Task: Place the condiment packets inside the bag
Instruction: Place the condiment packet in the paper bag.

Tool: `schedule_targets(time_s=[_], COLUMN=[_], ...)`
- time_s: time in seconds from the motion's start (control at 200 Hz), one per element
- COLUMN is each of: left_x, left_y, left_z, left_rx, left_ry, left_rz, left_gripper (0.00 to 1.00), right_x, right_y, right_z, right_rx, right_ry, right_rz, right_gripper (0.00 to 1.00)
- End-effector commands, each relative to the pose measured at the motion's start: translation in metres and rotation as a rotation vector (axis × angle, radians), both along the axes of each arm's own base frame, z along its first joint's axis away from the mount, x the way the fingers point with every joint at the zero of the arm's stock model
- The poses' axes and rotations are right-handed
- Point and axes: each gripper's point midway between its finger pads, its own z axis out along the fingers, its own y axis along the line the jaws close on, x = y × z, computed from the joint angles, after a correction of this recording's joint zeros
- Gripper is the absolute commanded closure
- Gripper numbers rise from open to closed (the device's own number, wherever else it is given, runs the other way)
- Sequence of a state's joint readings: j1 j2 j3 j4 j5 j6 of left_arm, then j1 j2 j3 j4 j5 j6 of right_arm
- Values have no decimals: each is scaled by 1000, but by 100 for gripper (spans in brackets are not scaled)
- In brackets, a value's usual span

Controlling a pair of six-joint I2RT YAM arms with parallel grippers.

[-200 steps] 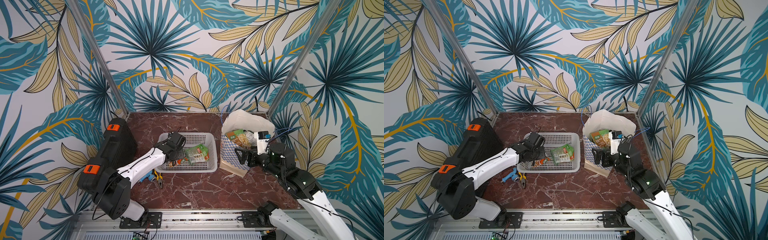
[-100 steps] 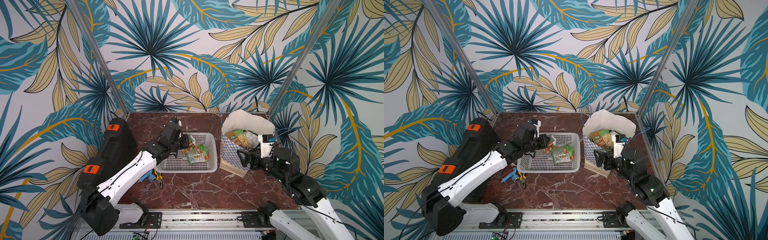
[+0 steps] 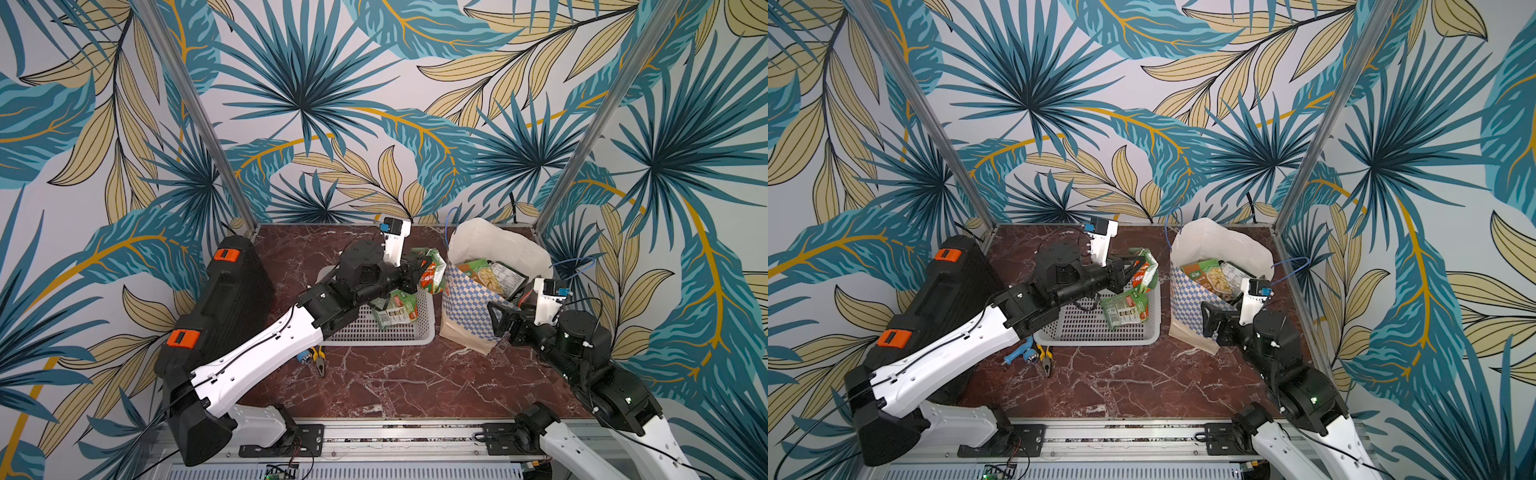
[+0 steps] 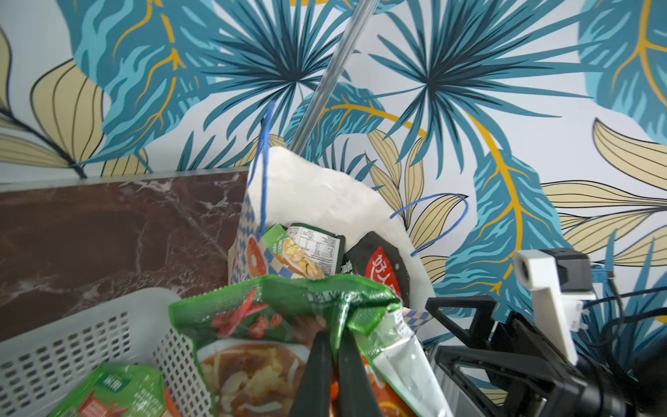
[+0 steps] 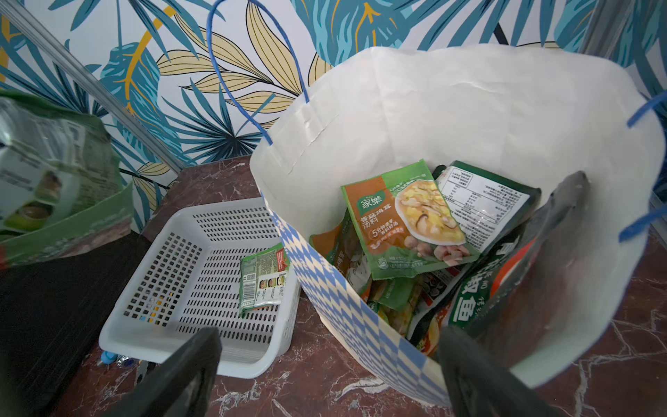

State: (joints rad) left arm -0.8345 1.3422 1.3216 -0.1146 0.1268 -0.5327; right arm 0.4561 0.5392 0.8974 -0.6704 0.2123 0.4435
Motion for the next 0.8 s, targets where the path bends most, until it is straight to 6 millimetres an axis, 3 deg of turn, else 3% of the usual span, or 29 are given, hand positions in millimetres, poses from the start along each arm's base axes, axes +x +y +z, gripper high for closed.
schedule_targets(time_s=[0.0, 0.255, 0.411, 0.661, 0.796], left_x=[-5, -9, -7, 10, 24], left_y=[-16, -51, -73, -107, -123], left_z=[45, 68, 77, 75, 66], left_rx=[-42, -14, -28, 30, 85], left_ry=[-161, -246, -293, -348, -384], left_rz=[-22, -60, -82, -106, -96], left_gripper=[100, 100, 100, 100, 100], right_x=[-7, -9, -8, -13, -18], right_y=[-15, -11, -3, 3, 4], right_z=[-32, -25, -12, 25, 35], right_rx=[-38, -31, -15, 23, 42], right_ry=[99, 83, 55, -38, -78], right_rz=[-73, -44, 3, 54, 74], right_gripper=[0, 0, 1, 1, 0])
